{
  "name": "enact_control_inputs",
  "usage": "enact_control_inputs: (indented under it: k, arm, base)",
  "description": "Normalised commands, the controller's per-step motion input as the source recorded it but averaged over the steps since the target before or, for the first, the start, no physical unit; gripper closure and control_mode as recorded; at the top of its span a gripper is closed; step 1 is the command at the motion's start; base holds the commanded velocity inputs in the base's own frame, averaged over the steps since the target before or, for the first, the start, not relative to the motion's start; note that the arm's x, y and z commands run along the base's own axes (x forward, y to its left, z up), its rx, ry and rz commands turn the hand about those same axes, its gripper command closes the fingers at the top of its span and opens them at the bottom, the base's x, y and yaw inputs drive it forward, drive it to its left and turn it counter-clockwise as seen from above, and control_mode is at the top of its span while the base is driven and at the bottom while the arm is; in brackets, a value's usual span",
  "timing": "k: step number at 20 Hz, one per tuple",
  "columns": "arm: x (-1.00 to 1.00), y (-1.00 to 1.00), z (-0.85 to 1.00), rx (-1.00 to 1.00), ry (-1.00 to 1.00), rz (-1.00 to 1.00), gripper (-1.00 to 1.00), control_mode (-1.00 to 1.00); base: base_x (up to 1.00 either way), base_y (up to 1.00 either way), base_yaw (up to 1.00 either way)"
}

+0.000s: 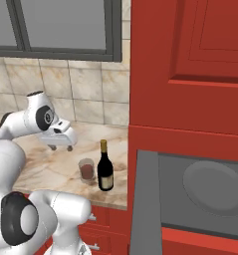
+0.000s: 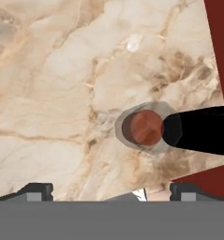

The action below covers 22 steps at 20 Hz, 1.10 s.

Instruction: Place the microwavable item in the microwave. Then, close the microwave door and press the start button.

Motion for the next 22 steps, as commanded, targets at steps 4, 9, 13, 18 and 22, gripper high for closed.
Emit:
enact_control_inputs:
  k: [4, 9, 13, 18, 22]
  arm:
    - [0.00, -0.18, -0.51, 0.00, 0.02, 0.00, -1.00, -1.00]
    - [0.00, -0.03, -0.38, 0.00, 0.00, 0.00, -1.00, -1.00]
    - [0.00, -0.16, -0.27, 0.00, 0.00, 0.00, -1.00, -1.00]
    - [0.13, -0.19, -0.24, 0.00, 0.00, 0.00, -1.00, -1.00]
    - [0.32, -0.02, -0.17, 0.00, 0.02, 0.08, -1.00, -1.00]
  base:
    - [0.00, 0.00, 0.00]
    - [0.00, 0.00, 0.00]
    - [0.00, 0.00, 0.00]
    - [0.00, 0.00, 0.00]
    - [0.00, 0.00, 0.00]
